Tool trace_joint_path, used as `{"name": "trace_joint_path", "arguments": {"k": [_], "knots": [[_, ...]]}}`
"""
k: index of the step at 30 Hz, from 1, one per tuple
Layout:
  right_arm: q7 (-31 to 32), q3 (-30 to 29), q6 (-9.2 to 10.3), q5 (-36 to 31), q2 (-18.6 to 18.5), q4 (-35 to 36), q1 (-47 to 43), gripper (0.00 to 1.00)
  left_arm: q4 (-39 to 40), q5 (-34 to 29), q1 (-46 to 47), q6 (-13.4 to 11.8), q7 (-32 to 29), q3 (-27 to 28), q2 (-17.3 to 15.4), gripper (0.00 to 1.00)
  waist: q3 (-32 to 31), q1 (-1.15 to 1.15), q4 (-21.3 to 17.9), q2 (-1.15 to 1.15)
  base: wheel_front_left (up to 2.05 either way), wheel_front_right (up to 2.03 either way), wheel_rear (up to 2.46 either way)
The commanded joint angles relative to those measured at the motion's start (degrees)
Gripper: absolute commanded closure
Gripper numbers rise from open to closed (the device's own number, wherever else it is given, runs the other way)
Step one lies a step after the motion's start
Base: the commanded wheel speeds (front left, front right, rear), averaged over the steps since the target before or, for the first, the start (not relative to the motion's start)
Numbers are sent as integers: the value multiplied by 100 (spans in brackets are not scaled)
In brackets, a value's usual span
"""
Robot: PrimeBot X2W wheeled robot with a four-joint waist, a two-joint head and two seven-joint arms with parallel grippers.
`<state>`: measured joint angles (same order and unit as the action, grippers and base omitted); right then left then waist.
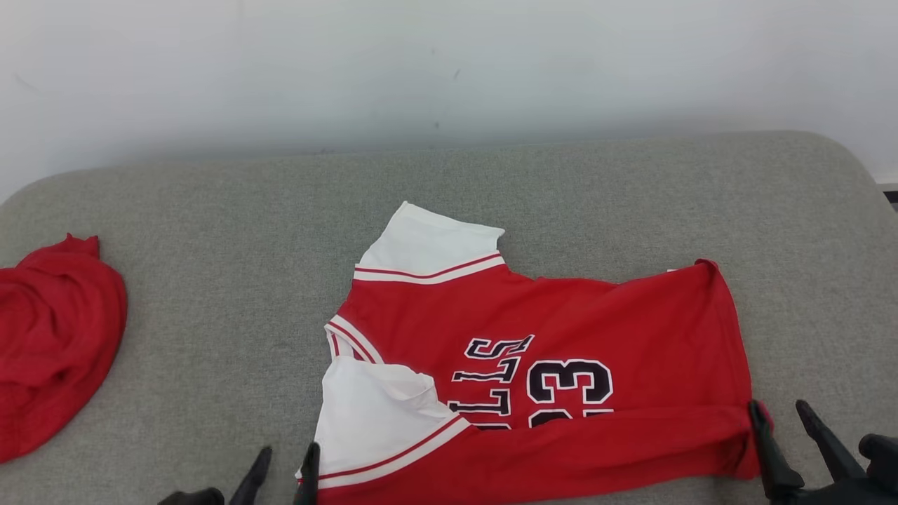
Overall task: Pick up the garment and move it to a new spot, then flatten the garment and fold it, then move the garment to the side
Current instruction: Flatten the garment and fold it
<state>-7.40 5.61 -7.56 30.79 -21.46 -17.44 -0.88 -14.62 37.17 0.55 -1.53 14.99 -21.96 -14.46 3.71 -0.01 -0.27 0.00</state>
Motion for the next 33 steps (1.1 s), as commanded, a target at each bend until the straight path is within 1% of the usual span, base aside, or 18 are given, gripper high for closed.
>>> {"name": "trace_joint_path", "arguments": {"k": [1, 2, 4, 8, 10, 13, 16, 19, 25, 28, 33], "knots": [[-108, -81, 12, -140, 81, 152, 17, 0, 131, -170, 23, -43, 16, 169, 30, 0, -67, 1, -12, 0, 0, 0, 0], [-108, -81, 12, -140, 81, 152, 17, 0, 131, -170, 23, -43, 16, 169, 30, 0, -67, 1, -12, 0, 0, 0, 0], [-242, -138, 12, -333, 176, 389, 18, 0, 372, -393, 25, -93, 14, 444, 74, 0, -122, 1, -22, 0, 0, 0, 0], [-470, -234, 12, -757, 492, 823, 57, 0, 781, -897, 26, -133, 14, 1038, 171, 0, -172, 1, -42, 0, 0, 0, 0], [-552, -265, 12, -1007, 632, 1002, 61, 0, 956, -1222, 42, -148, 15, 1284, 169, 0, -177, 1, -46, 0, 0, 0, 0], [-666, -288, 12, -1236, 895, 1207, 63, 0, 1149, -1568, 17, -134, 15, 1672, 215, 0, -178, 1, -48, 0, 0, 0, 0], [-740, -280, 12, -1563, 983, 1304, 25, 0, 1212, -1882, -38, -95, 15, 1986, 202, 0, -183, 1, -35, 0, 0, 0, 0], [-770, -293, 12, -1751, 1106, 1294, -79, 0, 1308, -2167, -209, -104, 16, 2163, 244, 0, -194, 1, -23, 0, 0, 0, 0], [-782, -401, 12, -1858, 1234, 1218, -267, 0, 1288, -2390, -569, 103, 16, 2434, 369, 0, -164, 1, 10, 0, 0, 0, 0], [-784, -391, 12, -1873, 1226, 1155, -320, 0, 1175, -2466, -710, 234, 16, 2477, 450, 0, -155, 1, 25, 0, 0, 0, 0], [-784, -385, 12, -1903, 1188, 1050, -308, 0, 1042, -2556, -739, 375, 16, 2556, 620, 0, -129, 1, 37, 0, 0, 0, 0]]}}
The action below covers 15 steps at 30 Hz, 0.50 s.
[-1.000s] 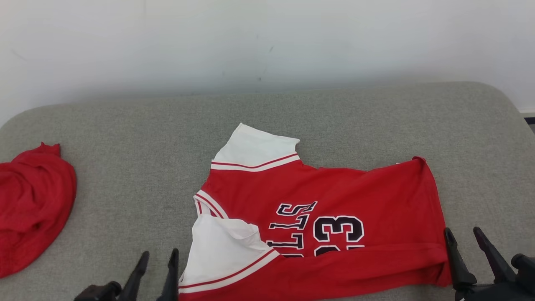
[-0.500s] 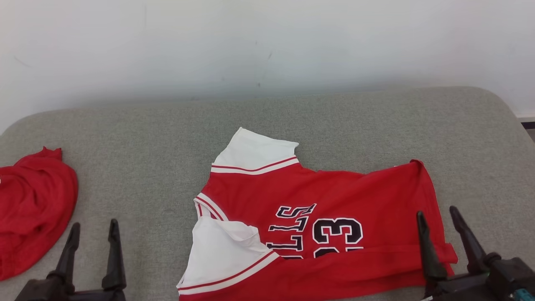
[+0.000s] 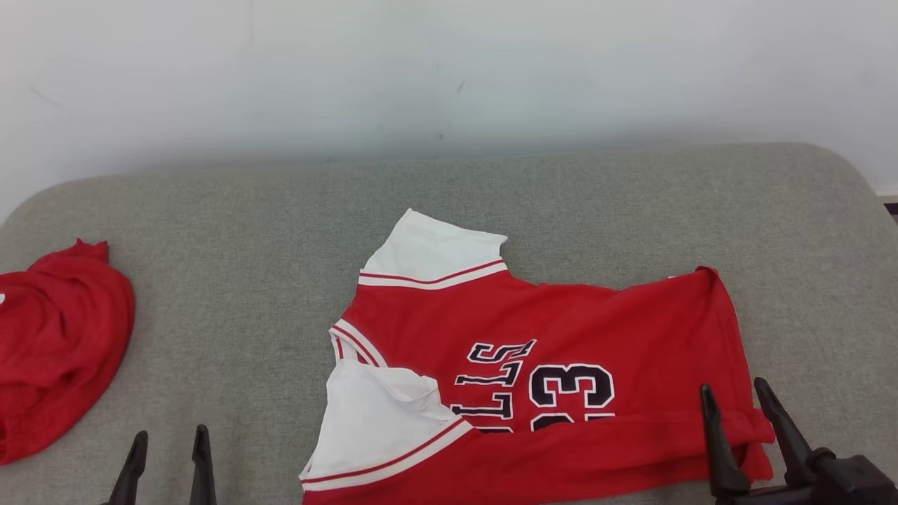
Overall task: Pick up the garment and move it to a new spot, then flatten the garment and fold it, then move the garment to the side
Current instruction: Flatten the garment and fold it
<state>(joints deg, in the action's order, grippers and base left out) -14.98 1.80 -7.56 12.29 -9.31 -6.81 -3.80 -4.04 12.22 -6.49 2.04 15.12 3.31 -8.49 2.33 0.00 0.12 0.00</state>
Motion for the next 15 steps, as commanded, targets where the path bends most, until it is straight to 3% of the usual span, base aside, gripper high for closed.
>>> {"name": "trace_joint_path", "arguments": {"k": [1, 7, 15], "knots": [[-27, 4, 12, -37, -45, -26, 17, 0, -36, -84, 0, 54, 3, 41, 31, 0, 27, 0, -16, 0, 0, 0, 0], [-16, -22, 12, 276, -515, -271, 568, 0, -237, -72, 784, 366, 3, -87, -230, 0, 255, 0, -95, 0, 0, 0, 0], [667, 167, 12, 694, -1051, -821, 1811, 0, -629, 369, 2651, 540, -404, -864, -849, 0, 887, 0, -300, 0, 0, 0, 0]]}}
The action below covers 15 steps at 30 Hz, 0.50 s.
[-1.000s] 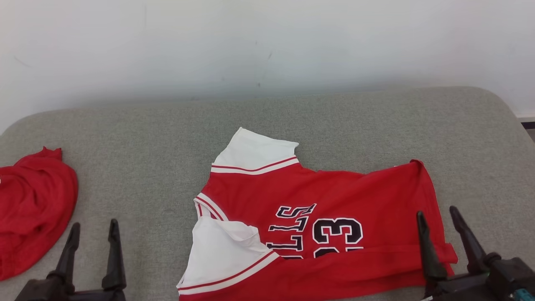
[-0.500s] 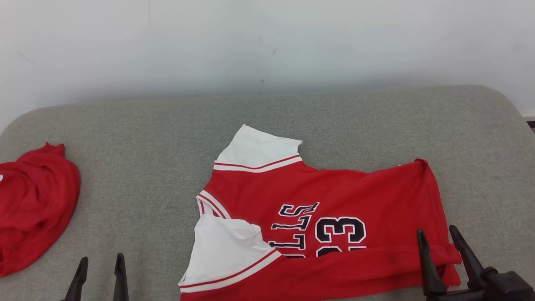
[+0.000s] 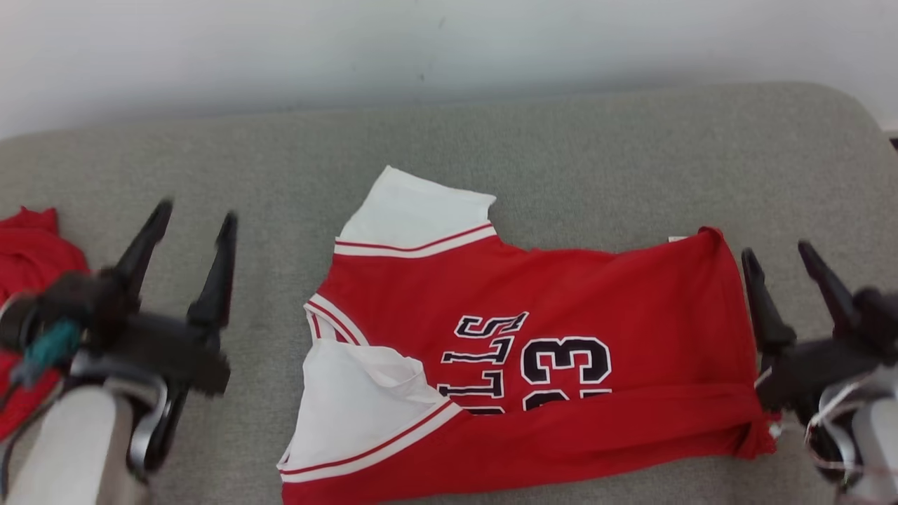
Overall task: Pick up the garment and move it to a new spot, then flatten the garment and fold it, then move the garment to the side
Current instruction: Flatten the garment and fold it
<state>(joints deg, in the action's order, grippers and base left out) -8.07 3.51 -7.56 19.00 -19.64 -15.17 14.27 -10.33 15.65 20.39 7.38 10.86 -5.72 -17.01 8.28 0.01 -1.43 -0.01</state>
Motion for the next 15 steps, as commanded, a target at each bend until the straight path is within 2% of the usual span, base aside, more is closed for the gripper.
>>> {"name": "trace_joint_path", "arguments": {"k": [1, 4, 8, 15], "knots": [[214, 129, 12, 34, -158, -187, 393, 0, -94, 327, 561, -4, -200, -418, -194, 0, 505, -1, -235, 1, 0, 0, 0], [577, 348, 12, 80, -190, -476, 999, 0, -319, 898, 1400, -1, -583, -1057, -574, 0, 809, -1, -367, 1, 0, 0, 0], [863, 720, 12, 17, -231, -863, 1729, 0, -740, 1629, 2323, 1, -1064, -1886, -918, 0, 1183, -1, -548, 1, 0, 0, 0], [1187, 1356, 12, -42, -99, -1639, 2789, 0, -1466, 2468, 3521, 2, -1514, -3181, -1288, 0, 1608, -1, -777, 1, 0, 0, 0]]}}
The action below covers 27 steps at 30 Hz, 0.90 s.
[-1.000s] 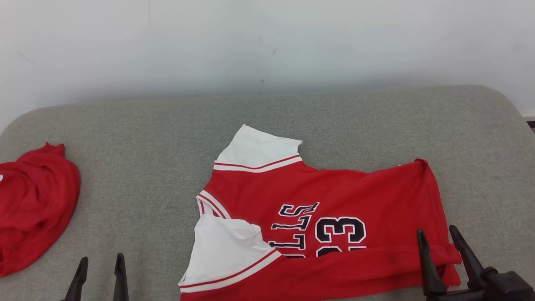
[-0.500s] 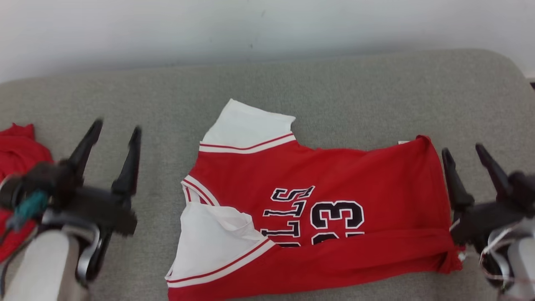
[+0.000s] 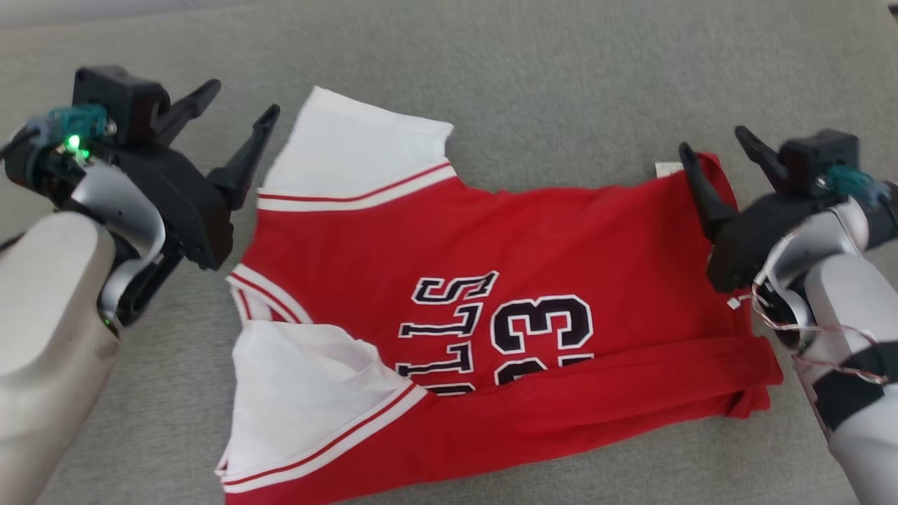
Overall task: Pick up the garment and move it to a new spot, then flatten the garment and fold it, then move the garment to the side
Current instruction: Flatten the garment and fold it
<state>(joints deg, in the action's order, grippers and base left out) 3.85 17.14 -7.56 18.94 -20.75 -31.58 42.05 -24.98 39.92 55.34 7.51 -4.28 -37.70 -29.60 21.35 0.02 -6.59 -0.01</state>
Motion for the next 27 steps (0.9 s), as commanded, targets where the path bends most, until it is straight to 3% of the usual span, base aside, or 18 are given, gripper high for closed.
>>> {"name": "trace_joint_path", "arguments": {"k": [1, 12, 24, 27], "knots": [[25, 69, 12, -36, 38, -83, 144, 0, -118, 120, 157, -11, -29, -116, -58, 0, 345, -2, -285, 1, 0, 0, 0], [251, 674, 12, 209, 210, -781, 878, 0, -1131, 761, 1118, -11, -87, -1284, -104, 0, 537, -2, -533, 1, 0, 0, 0], [195, 1131, 12, 511, 349, -1048, 1221, 0, -1939, 1190, 1650, -11, -22, -1946, -36, 0, 704, -2, -736, 1, 0, 0, 0], [205, 1203, 12, 556, 370, -1091, 1266, 7, -1977, 1329, 1705, -11, -8, -1976, -11, 0, 735, -2, -753, 1, 0, 0, 0]]}}
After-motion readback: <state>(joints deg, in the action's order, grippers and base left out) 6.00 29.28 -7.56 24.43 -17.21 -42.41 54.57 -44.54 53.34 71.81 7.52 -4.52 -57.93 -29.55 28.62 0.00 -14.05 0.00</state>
